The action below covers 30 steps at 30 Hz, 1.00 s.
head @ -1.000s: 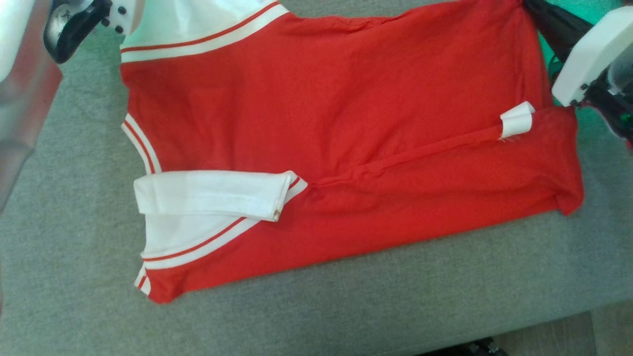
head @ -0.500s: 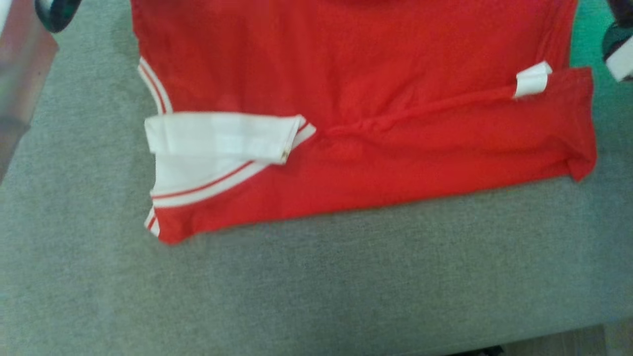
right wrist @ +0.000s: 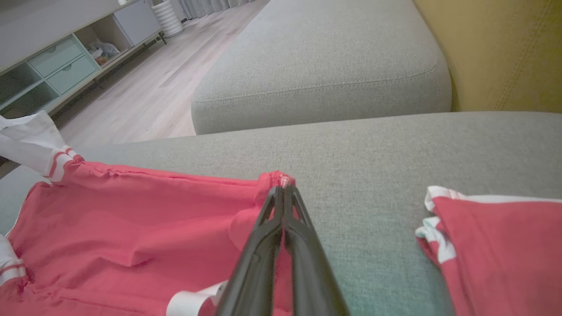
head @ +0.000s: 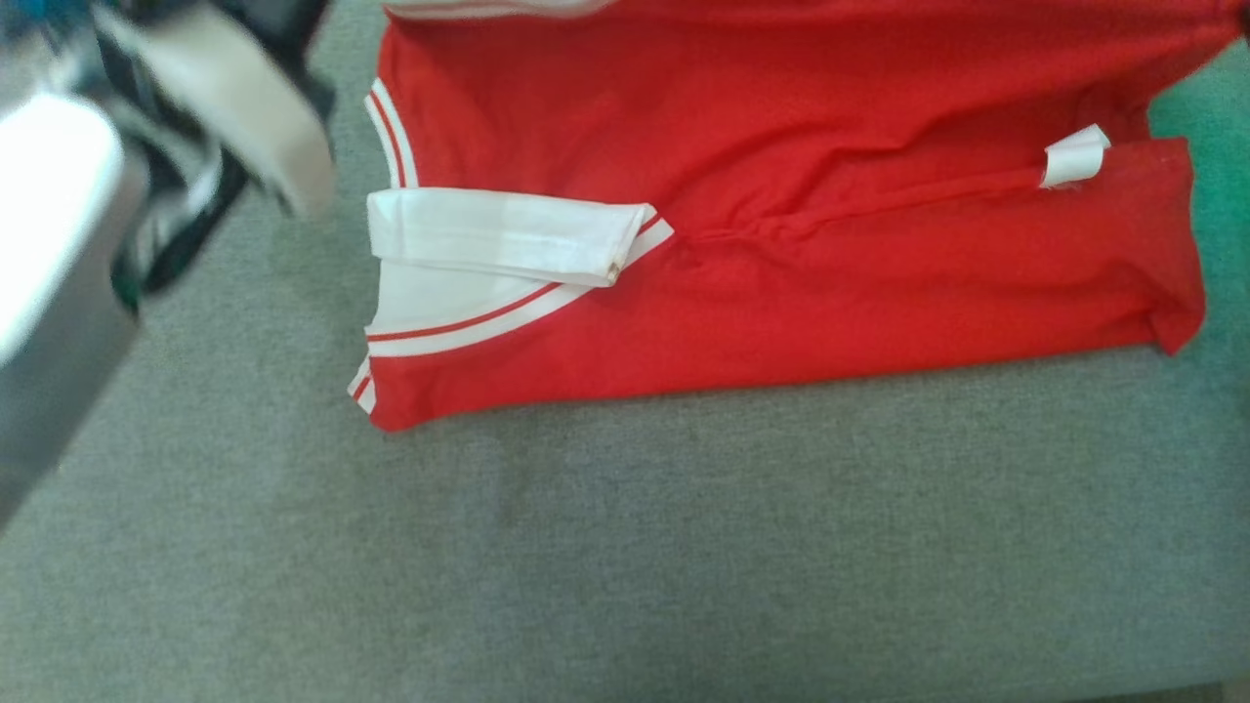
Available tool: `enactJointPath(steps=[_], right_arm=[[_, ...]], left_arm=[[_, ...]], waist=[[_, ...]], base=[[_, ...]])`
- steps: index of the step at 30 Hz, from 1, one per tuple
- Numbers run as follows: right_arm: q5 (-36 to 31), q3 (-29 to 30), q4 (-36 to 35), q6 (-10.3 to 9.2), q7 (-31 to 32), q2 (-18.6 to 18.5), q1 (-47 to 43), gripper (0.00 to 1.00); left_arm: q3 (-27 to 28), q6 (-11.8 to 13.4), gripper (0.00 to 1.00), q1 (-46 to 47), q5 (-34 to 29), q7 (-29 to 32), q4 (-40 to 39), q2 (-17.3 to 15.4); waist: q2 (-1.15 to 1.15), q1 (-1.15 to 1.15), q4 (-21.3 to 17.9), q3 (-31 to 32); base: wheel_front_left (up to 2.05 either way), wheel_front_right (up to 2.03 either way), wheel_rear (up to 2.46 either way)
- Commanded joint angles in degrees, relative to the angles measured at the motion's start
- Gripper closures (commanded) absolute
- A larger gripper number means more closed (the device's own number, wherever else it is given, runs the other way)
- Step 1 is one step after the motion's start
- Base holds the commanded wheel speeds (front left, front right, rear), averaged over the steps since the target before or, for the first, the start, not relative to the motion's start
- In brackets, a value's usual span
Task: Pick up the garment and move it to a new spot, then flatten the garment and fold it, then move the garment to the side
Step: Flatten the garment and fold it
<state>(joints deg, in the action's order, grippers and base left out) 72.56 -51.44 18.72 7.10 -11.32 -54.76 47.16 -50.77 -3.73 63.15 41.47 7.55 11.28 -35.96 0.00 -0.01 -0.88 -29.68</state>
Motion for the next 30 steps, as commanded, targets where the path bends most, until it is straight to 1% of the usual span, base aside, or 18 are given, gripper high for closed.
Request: enactJointPath(steps=[1,5,9,14,15,20,23,24,25,26,27,30], right_arm=[[0.47,0.3,-0.94,0.39,-0.87,-3.17,-3.08,1.0],[0.95,1.07,-1.37,0.39,-2.02,-3.86,-6.69,1.0],[1.01,2.4,-1.99,0.39,-2.88,-4.12,-10.22,1.0],[0.52,4.74,-2.9,0.39,-3.41,-4.02,-14.12,1.0],[0.52,4.74,-2.9,0.39,-3.41,-4.02,-14.12,1.0],[-0.12,7.01,-4.3,0.39,-3.58,-3.66,-18.56,1.0],[-0.6,7.7,-4.57,0.39,-3.61,-2.51,-21.23,1.0],[-0.7,7.96,-4.34,0.39,-3.62,-1.95,-21.92,0.95],[-0.81,8.3,-3.92,0.39,-3.62,-1.34,-22.52,0.22],[-1.02,8.79,-3.36,0.39,-3.63,-0.65,-22.99,0.0],[-1.1,9.56,-2.72,0.39,-3.64,0.21,-23.41,0.0],[-1.88,14.2,-1.35,0.39,-3.65,3.73,-25.25,0.0]], left_arm=[[2.38,1.23,1.0,0.16,0.51,0.18,-3.63,-3.77],[2.3,5.22,1.0,-6.75,1.13,-0.28,-11.23,-7.47],[2.45,8.96,1.0,-13.02,2.09,-1.34,-16.56,-10.34],[1.97,12.29,1.0,-19.05,2.77,-2.37,-21.72,-12.76],[1.97,12.29,1.0,-19.05,2.77,-2.37,-21.72,-12.76],[1.03,15.05,1.0,-23.79,2.96,-3.13,-24.76,-14.03],[0.02,16.48,1.0,-26.62,3.4,-3.97,-24.97,-13.09],[-0.37,16.77,0.94,-27.54,3.58,-4.4,-24.79,-12.57],[-0.7,17.21,0.65,-28.4,3.61,-4.97,-24.44,-12.0],[-1.08,17.65,0.06,-29.16,3.39,-5.6,-23.92,-11.43],[-1.17,18.43,0.0,-29.86,3.14,-6.61,-23.26,-10.62],[-0.58,22.39,0.0,-31.96,1.59,-11.37,-20.69,-7.5]], waist=[[0.0,0.01,0.24,0.21],[0.0,0.01,0.56,0.59],[0.0,0.01,0.68,1.15],[0.0,0.01,0.68,1.79],[0.0,0.01,0.68,1.79],[0.0,0.01,0.72,2.25],[0.0,0.01,0.67,2.42],[0.0,0.01,0.61,2.45],[0.0,0.01,0.56,2.48],[0.0,0.01,0.53,2.54],[0.0,0.01,0.53,2.65],[0.0,0.01,0.4,3.66]], base=[[0.0,0.0,0.0],[0.0,0.0,0.0],[0.0,0.0,0.0],[0.0,0.0,0.0],[0.0,0.0,0.0],[0.0,0.0,0.0],[0.0,0.0,0.0],[0.0,0.0,0.0],[0.0,0.0,0.0],[0.0,0.0,0.0],[0.0,0.0,0.0],[0.0,0.0,0.0]])
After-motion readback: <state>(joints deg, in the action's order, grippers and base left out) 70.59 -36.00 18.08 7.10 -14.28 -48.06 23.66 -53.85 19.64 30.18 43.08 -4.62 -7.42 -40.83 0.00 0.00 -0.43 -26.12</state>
